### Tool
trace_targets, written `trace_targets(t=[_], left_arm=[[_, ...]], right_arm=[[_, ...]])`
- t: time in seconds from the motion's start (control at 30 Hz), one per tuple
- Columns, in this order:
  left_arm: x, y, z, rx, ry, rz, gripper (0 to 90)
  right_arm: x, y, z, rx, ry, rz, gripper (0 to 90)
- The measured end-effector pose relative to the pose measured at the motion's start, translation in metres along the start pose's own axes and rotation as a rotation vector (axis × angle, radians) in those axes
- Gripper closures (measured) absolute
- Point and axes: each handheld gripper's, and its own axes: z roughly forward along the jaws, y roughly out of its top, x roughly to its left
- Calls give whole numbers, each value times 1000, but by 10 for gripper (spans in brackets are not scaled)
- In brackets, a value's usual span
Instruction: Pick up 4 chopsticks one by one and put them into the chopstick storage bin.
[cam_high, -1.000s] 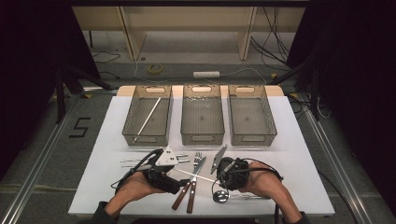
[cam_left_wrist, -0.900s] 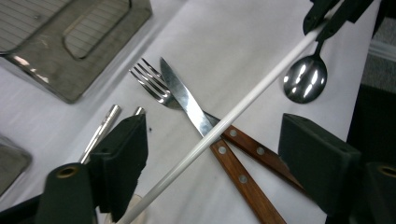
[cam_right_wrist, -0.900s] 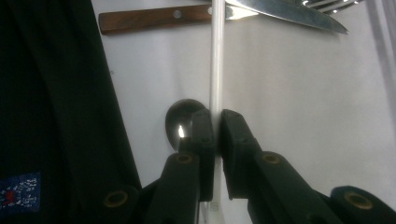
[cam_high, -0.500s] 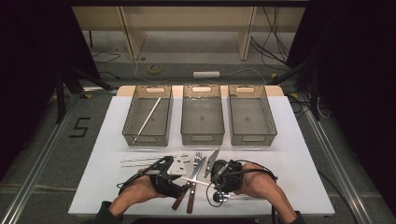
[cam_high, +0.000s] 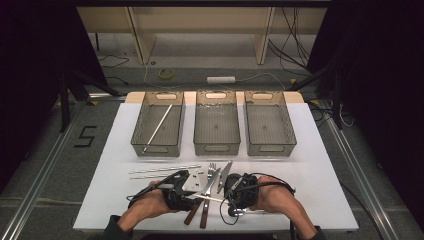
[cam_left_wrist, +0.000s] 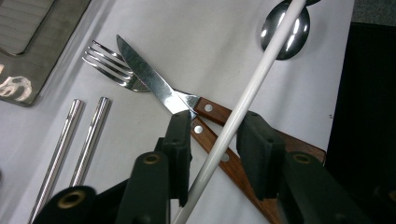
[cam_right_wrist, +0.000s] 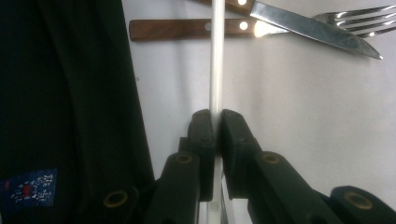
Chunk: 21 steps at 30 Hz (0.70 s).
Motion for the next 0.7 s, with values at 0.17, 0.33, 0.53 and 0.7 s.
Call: trace_targets(t=[0.17,0.33,0.53,0.7], left_arm=[[-2,-1,1,19,-44,27,719],[-4,-3,5,52,-123,50,773],[-10,-3,6,54,-186,79,840],[-6,-3,5,68,-162,26,850]], right_arm=[[1,0,1,1,10,-17,848],[4,-2,3,9,36,-51,844],[-1,-5,1,-12,20,-49,798],[-10,-11,-8,-93,8,43,706]])
